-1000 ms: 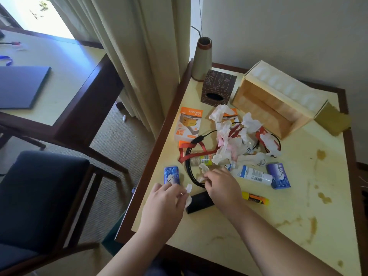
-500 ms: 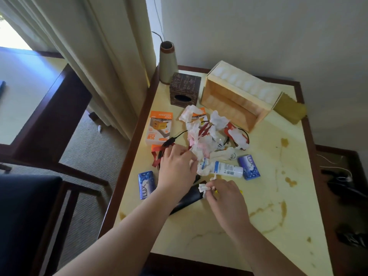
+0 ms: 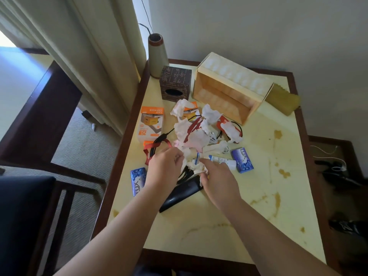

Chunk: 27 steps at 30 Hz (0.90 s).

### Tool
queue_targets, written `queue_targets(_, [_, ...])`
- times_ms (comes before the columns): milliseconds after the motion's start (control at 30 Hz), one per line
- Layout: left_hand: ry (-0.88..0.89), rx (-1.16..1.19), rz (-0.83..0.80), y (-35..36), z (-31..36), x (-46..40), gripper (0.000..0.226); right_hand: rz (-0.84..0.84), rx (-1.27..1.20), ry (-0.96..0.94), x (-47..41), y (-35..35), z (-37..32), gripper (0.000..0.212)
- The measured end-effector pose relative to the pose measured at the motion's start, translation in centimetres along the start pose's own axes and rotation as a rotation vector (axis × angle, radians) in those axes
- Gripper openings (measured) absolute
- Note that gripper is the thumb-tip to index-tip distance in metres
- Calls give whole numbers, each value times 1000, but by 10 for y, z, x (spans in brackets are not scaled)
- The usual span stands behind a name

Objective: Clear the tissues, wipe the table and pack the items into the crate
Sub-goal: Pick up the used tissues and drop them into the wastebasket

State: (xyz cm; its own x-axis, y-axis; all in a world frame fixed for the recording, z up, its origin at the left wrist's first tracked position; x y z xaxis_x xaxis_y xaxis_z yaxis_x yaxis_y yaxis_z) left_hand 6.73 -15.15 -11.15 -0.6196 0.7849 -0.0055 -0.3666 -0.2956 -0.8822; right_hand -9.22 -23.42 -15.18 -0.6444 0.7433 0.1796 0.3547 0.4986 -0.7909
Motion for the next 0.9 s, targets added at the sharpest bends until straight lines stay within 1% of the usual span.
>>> queue_targets(100, [-19, 45, 2, -12, -11, 23, 3, -66, 99, -2, -9, 9, 1, 44])
queue_targets(233, [-67, 79, -24, -25, -30, 58, 3, -163, 197, 54, -16, 21, 6, 35])
queue_targets(333, [-72, 91, 30, -38, -43, 80, 5, -117, 184, 52, -16, 20, 6, 22])
queue_targets(433, [-59, 113, 96, -52, -52, 98, 7, 17, 119, 14, -12, 8, -5, 13])
queue_targets(533, [-59, 99, 156, -67, -58, 113, 11, 152, 31, -84, 1, -8, -28, 14])
queue_targets(600, [-70, 107, 199, -78, -62, 122, 13, 192, -36, -171, 16, -13, -49, 16])
queue_targets(700, [-84, 128, 270, -94, -70, 138, 16, 197, -102, -272, 39, -12, -84, 19])
queue_targets(833, [-143, 137, 350, -116, -92, 164, 28, 167, -160, -388, 63, 8, -129, 20])
queue_targets(900, [-136, 131, 387, -125, -105, 181, 25, 140, -176, -445, 75, 23, -150, 20])
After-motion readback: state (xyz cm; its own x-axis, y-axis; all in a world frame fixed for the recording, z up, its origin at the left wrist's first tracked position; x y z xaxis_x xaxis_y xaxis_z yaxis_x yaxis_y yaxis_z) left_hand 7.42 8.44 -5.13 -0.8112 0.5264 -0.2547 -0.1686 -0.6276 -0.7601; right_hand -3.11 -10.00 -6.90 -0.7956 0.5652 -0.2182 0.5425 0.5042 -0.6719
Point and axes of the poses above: each hand's wrist, its own x-axis away from the middle knuckle, its own y-axis out of the palm, z = x × y, the point moved 8 cm from there along -x, towards the middle knuckle, and after that the axes turned 10 degrees about -x, right-handed, at the moved point
